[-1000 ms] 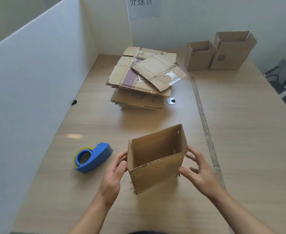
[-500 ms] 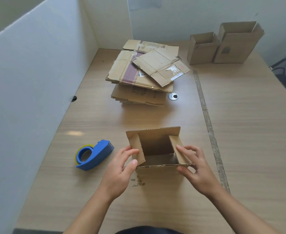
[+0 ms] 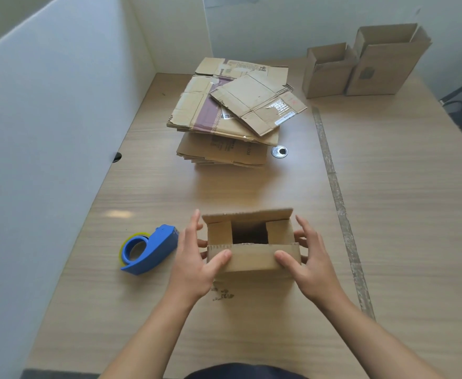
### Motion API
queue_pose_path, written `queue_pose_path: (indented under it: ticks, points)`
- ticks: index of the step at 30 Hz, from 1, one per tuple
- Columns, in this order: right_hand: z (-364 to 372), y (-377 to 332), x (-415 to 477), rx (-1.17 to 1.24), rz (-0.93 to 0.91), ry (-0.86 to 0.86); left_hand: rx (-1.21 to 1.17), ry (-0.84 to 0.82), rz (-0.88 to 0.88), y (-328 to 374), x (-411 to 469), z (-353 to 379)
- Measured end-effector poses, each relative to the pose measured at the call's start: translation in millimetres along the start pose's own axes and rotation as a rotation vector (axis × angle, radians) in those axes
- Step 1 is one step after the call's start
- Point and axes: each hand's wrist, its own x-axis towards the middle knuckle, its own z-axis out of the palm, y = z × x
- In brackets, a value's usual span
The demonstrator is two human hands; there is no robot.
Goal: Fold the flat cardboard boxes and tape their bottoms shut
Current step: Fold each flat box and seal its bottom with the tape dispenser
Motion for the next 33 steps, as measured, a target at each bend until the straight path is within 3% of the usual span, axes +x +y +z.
queue_pose_path:
  ticks: [6,11,16,19,22,30,33]
  points:
    - [5,1,8,-0.041,0.004,-0.028,0.14,-0.037,0.094,-6,18,0]
    - [12,9,17,-0.245,-0.042,-0.066,0.24,-0.087,0.027,-32,7,19]
    - [13,34,5,-0.321,-0.062,-0.103,0.165,-0.065,0.003,-49,-10,34]
    - [18,29,9,-0.602,-0.266,-0.029,0.175,-0.037,-0.001,-45,-7,35]
    - [33,13,17,-0.781,-0.424,-0.098,0.183,-0.026,-0.003,-46,-2,36]
    - [50,17,17,-0.842,-0.405,-0.042,0.204,-0.124,0.065,-49,6,19]
    - [53,16,19,-0.846,-0.393,-0.03,0.437,0.023,0.111,-56,22,-17]
